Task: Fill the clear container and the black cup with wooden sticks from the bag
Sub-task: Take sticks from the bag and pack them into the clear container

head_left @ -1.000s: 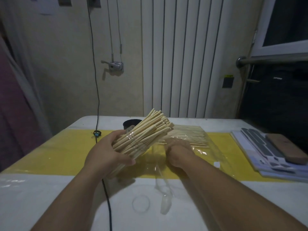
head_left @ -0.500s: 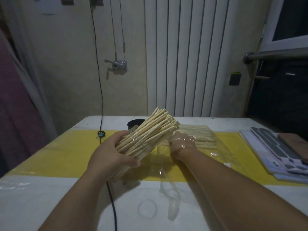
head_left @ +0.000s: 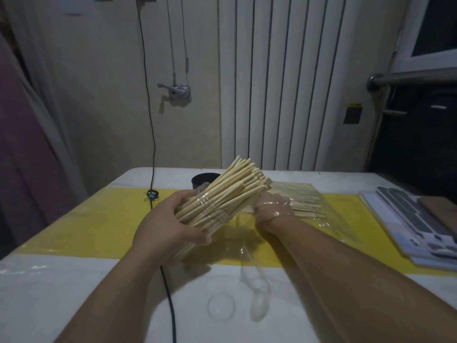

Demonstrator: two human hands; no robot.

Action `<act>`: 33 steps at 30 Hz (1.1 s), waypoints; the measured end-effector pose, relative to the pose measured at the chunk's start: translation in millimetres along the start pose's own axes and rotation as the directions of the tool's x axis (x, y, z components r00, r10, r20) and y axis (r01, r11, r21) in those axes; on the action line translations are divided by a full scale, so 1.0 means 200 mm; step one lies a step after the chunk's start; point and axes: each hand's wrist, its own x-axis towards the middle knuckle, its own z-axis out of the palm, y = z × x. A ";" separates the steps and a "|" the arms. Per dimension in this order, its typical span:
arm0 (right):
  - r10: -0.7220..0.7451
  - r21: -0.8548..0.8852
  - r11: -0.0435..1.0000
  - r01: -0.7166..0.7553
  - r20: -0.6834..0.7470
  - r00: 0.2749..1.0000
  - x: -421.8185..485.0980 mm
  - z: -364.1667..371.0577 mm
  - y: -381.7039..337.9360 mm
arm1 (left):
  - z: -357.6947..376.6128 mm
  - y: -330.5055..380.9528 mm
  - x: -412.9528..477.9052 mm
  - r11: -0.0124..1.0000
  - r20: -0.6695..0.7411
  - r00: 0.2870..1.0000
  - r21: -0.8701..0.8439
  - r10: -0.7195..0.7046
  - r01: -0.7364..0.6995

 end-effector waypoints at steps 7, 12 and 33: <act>-0.009 0.052 0.999 0.002 0.123 0.992 0.03 0.00 0.03 | 0.00 0.01 -0.01 1.000 -0.004 1.000 0.008 -0.003 0.003; -0.020 0.212 0.977 -0.019 0.180 0.983 0.01 -0.01 0.05 | 0.00 0.01 -0.01 1.000 -0.005 1.000 0.005 0.000 0.000; -0.082 0.080 0.993 0.083 -0.006 0.997 -0.39 -0.06 0.04 | 0.00 0.04 -0.04 0.999 0.017 0.999 0.032 0.032 -0.033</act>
